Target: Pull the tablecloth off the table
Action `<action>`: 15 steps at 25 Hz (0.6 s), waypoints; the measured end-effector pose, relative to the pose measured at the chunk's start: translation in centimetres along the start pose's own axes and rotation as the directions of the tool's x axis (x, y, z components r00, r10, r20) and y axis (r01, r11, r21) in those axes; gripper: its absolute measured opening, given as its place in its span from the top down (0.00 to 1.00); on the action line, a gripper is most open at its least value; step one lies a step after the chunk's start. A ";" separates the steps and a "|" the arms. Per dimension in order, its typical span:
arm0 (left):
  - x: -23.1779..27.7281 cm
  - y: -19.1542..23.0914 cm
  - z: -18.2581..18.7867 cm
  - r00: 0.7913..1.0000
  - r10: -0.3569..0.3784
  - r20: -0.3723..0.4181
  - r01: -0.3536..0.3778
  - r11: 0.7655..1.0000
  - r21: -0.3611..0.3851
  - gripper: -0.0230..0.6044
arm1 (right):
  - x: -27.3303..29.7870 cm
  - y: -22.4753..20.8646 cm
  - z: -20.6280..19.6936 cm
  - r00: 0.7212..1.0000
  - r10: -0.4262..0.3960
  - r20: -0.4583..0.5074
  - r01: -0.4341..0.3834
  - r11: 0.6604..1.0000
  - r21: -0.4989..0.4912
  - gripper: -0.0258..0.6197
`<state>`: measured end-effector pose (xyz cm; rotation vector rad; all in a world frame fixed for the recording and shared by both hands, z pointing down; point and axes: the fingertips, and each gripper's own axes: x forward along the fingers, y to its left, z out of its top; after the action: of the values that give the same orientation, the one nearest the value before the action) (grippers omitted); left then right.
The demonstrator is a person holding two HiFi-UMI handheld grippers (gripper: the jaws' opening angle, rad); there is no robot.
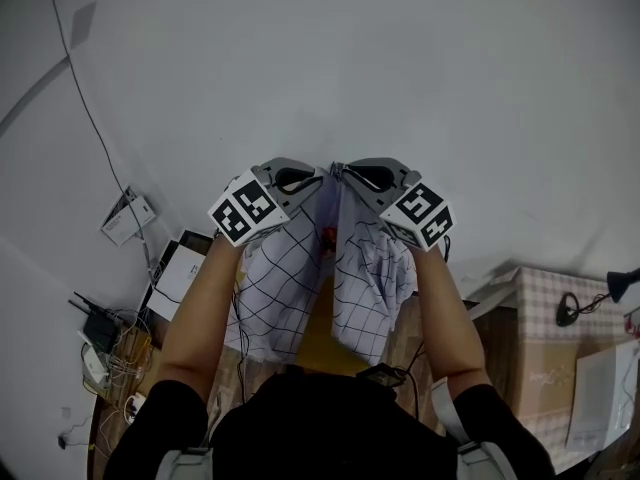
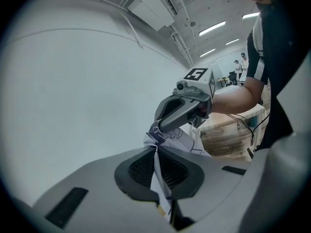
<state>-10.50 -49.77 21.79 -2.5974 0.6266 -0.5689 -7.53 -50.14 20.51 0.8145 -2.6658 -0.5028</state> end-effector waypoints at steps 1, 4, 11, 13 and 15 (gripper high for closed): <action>-0.1 0.2 0.5 1.000 0.003 0.009 -0.003 1.000 0.000 0.94 | -0.1 -0.2 0.5 1.000 -0.003 0.008 0.003 1.000 -0.006 0.93; -0.2 0.7 2.1 1.000 0.013 0.026 -0.013 1.000 0.018 0.94 | -0.6 -0.8 1.8 1.000 -0.012 0.028 0.013 1.000 -0.024 0.93; -1.0 2.0 4.5 0.997 0.029 0.070 -0.032 0.999 0.043 0.94 | -0.2 -1.4 4.6 0.998 -0.020 0.051 0.023 0.997 -0.068 0.93; -1.2 2.0 5.0 0.997 0.032 0.077 -0.036 0.998 0.047 0.94 | -0.4 -1.3 5.1 0.998 -0.021 0.059 0.025 0.997 -0.072 0.93; -1.2 1.9 5.5 0.996 0.035 0.081 -0.039 0.998 0.054 0.94 | -0.6 -1.2 5.7 0.997 -0.019 0.071 0.024 0.997 -0.073 0.93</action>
<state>-9.56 -49.15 15.91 -2.5379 0.6224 -0.4611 -8.71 -49.33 14.81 0.8198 -2.6866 -0.6428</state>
